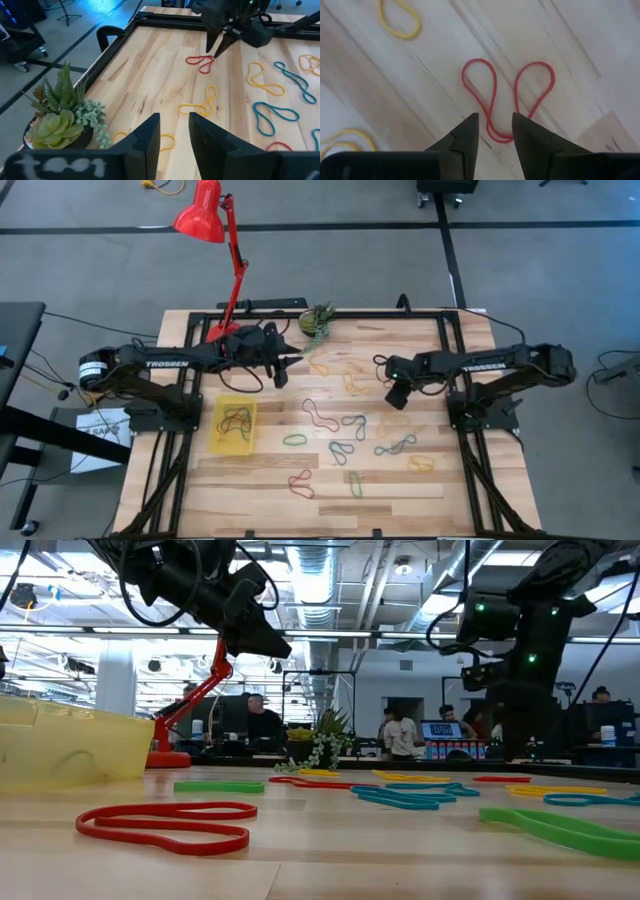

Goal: Pick and place items into bin
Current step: Put the red rubberbands into the yellow bin

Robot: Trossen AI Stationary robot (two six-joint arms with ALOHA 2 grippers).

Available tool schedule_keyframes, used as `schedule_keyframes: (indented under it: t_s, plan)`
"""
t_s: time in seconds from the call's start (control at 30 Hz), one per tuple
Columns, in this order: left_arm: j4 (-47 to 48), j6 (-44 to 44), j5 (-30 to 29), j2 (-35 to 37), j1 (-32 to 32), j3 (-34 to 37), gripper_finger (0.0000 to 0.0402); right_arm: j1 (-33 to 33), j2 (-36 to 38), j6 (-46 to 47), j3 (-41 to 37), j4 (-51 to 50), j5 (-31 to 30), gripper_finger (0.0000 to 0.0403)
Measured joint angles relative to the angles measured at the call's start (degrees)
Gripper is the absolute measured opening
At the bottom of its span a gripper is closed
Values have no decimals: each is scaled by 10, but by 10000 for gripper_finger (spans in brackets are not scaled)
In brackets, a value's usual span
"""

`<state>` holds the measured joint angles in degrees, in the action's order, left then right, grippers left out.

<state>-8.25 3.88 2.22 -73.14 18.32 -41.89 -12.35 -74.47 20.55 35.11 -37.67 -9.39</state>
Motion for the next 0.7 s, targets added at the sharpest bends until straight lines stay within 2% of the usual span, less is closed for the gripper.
schedule_keyframes:
  t_s: [0.23, 0.5, 0.6, 0.7]
  plan:
    - [-1, 0, 0, 0, -1, 0, 93, -1, -76, 9, 1, 5, -17, 111]
    - [-3, 0, -1, 0, -1, 0, 93, -5, -98, 5, 2, 8, -13, 105]
    - [-3, -1, -1, 0, -1, 0, 93, -4, -99, 5, 2, 12, -9, 75]
    - [-3, -3, -1, 0, -1, 0, 93, 5, -89, 5, 0, 20, -5, 23]
